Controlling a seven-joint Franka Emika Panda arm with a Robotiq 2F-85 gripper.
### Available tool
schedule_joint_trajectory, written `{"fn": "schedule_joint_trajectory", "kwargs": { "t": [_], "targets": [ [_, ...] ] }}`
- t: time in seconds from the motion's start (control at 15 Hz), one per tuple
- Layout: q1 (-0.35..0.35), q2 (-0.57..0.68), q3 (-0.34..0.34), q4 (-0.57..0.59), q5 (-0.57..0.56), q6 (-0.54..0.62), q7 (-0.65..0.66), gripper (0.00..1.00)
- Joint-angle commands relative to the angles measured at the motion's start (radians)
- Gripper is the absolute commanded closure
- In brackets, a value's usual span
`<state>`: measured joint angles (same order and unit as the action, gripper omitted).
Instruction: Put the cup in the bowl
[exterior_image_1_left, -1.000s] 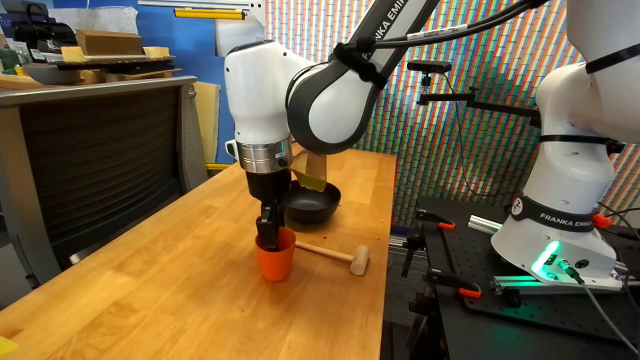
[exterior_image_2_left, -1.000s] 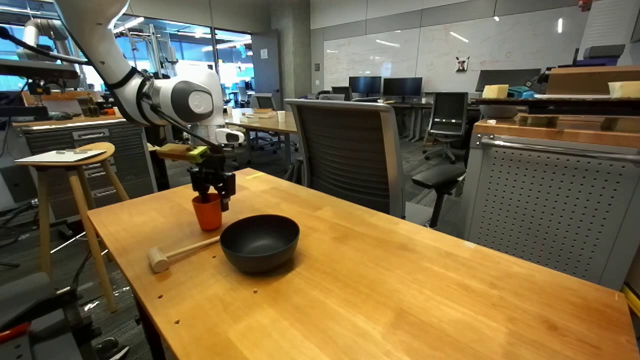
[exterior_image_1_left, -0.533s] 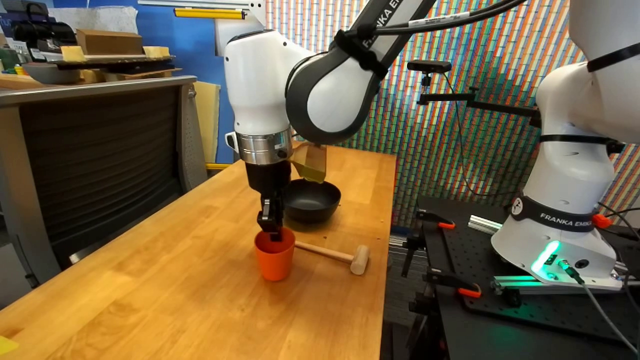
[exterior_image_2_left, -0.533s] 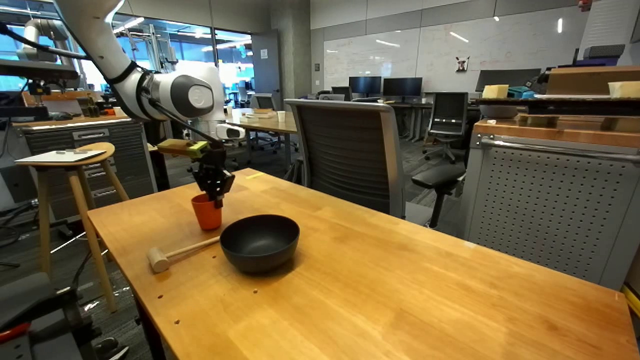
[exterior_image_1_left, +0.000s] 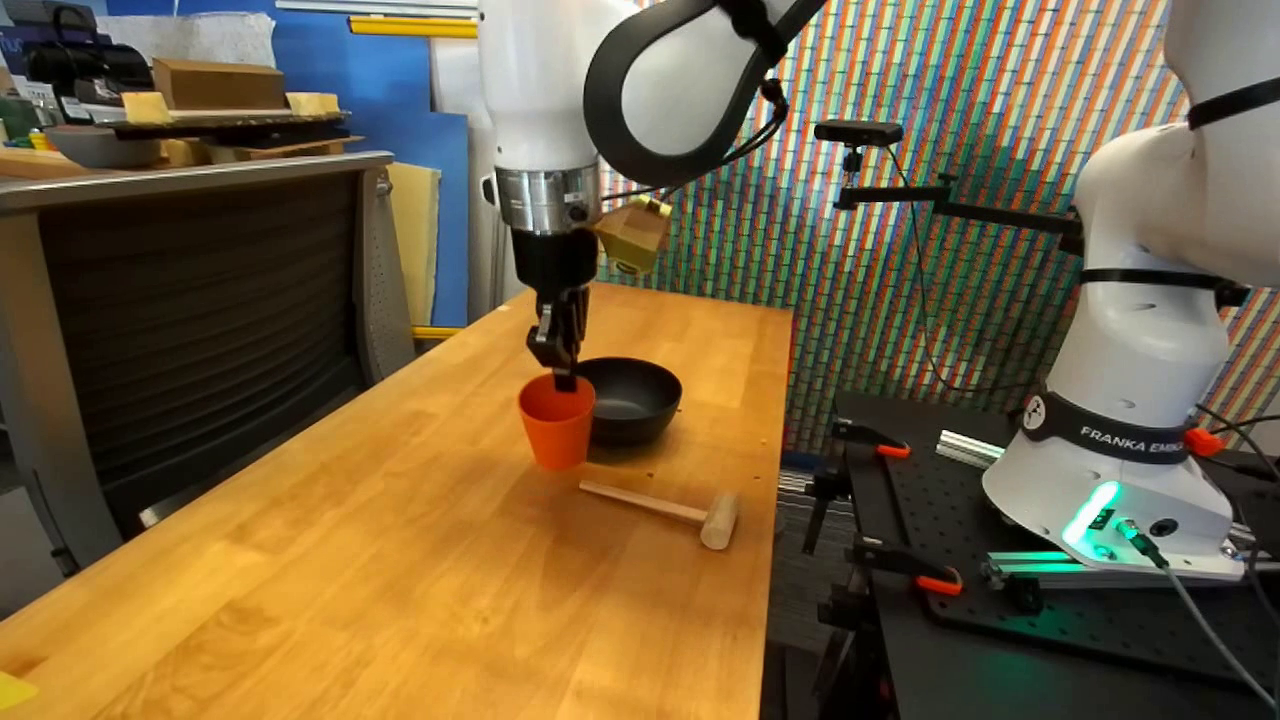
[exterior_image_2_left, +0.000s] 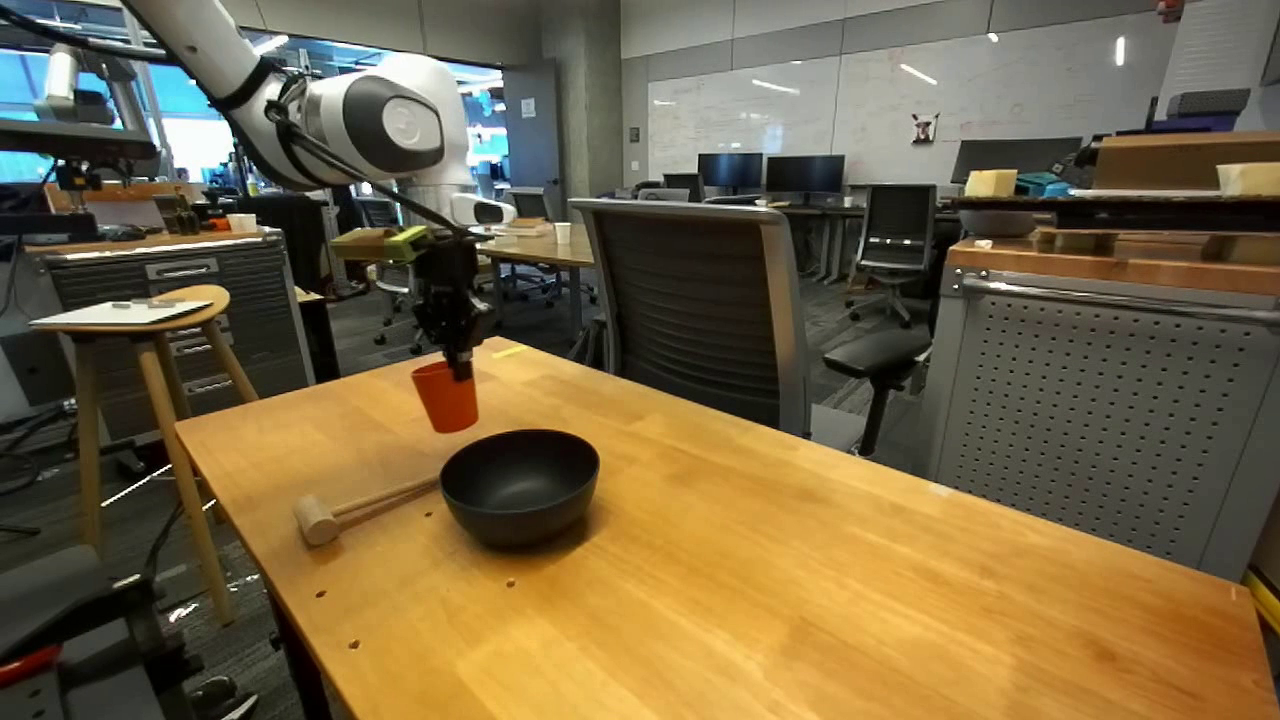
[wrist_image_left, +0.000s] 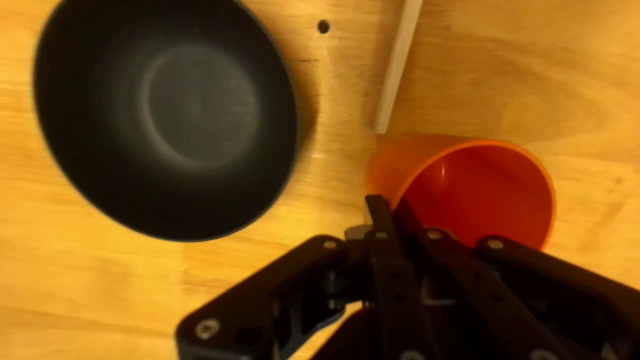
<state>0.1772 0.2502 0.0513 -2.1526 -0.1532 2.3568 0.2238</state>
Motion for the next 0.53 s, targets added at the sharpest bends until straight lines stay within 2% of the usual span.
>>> {"fn": "schedule_joint_trajectory", "kwargs": {
  "t": [0.0,0.33,0.47],
  "targets": [
    [-0.04,-0.154,-0.071,-0.074,-0.086,0.0,0.111,0.96],
    [-0.12,-0.195,-0.138,-0.112,-0.25,0.009,0.332,0.96],
    [-0.142,-0.171,-0.136,-0.123,-0.22,-0.022,0.358,0.95]
  ]
}}
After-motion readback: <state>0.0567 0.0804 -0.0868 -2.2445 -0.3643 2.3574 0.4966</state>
